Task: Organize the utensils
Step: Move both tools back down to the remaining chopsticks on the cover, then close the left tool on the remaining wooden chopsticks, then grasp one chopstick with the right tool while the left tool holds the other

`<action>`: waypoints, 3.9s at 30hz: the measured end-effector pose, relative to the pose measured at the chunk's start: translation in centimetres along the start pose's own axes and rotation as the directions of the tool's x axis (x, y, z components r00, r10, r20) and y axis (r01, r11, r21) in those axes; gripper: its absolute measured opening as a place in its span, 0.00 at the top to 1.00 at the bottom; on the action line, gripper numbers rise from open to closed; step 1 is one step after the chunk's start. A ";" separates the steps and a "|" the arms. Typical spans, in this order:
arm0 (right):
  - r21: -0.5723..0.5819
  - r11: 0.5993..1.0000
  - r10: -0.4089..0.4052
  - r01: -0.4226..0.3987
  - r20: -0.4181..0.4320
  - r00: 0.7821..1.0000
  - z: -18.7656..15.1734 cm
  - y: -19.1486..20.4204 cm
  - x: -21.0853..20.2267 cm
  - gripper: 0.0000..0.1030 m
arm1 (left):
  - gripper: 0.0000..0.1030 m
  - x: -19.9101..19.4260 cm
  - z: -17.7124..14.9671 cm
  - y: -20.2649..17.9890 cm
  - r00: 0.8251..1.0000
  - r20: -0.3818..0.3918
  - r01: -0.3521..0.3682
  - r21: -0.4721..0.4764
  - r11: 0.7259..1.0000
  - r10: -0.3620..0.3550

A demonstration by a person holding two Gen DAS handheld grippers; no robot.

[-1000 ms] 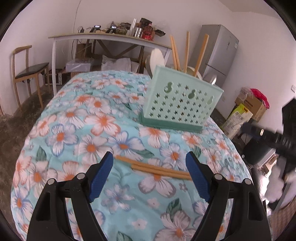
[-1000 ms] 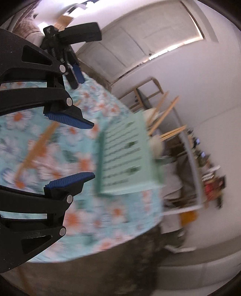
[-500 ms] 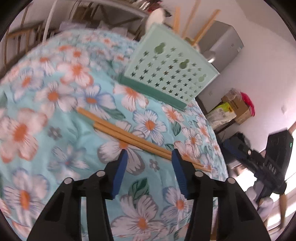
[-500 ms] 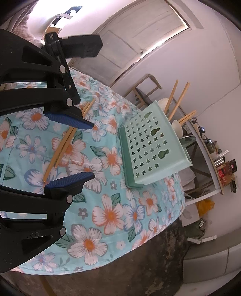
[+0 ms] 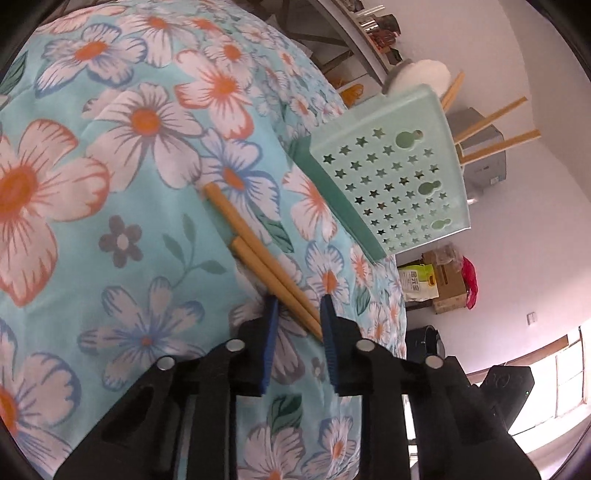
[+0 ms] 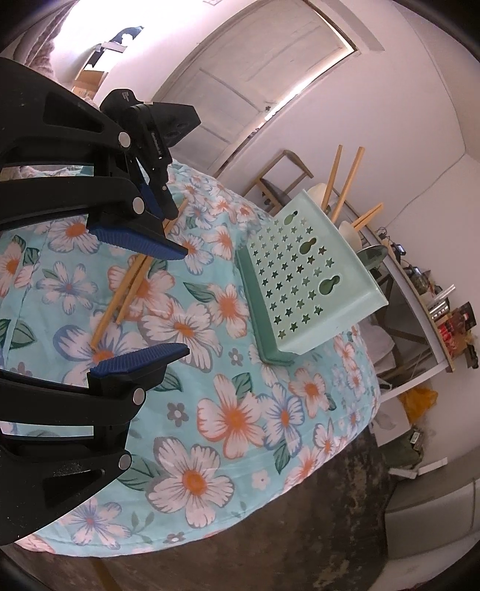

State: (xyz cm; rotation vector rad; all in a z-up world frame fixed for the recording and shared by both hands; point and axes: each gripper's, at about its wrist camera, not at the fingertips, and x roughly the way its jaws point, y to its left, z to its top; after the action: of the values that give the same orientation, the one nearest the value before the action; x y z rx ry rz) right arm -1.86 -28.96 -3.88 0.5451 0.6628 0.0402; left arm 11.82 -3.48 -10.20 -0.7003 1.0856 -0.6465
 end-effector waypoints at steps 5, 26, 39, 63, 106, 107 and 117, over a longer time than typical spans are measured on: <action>0.009 1.000 0.003 -0.003 -0.002 1.000 0.0 -0.1 0.0 0.56 | 0.88 -0.4 0.2 0.9 1.000 -0.004 0.020 -0.044 0.999 -0.020; 0.002 1.000 -0.003 0.003 -0.002 1.000 0.0 0.7 -0.2 0.56 | 0.78 -2.1 -0.1 3.0 0.996 -0.060 0.046 -0.240 0.970 -0.062; 0.011 1.000 0.000 0.000 -0.004 1.000 -0.2 0.6 0.0 0.56 | 0.84 -1.4 0.5 2.9 0.999 -0.042 -0.007 -0.287 0.958 -0.006; -0.188 0.982 0.000 -0.010 -0.055 0.999 2.1 6.1 2.4 0.58 | 0.87 -5.1 0.3 2.8 0.995 0.051 -0.086 -0.095 0.992 0.091; -0.663 0.719 -0.140 -0.209 -0.433 0.891 -0.6 16.4 19.3 0.75 | 0.87 -11.0 1.4 0.8 0.950 0.256 -0.217 0.120 0.969 0.181; -0.671 0.714 -0.155 -0.198 -0.428 0.890 -0.8 16.2 19.4 0.77 | 0.87 -11.0 1.4 0.2 0.946 0.263 -0.231 0.139 0.963 0.189; -0.648 0.752 -0.151 -0.119 -0.346 0.926 0.0 14.7 17.1 0.95 | 0.87 -10.9 1.1 -2.8 0.924 0.310 -0.307 0.249 0.919 0.225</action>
State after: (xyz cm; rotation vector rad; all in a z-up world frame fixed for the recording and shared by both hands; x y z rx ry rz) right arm 13.66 -12.86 -6.41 -0.1765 0.9734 0.3643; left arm 8.88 3.31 -1.58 -0.3592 0.7856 -0.4432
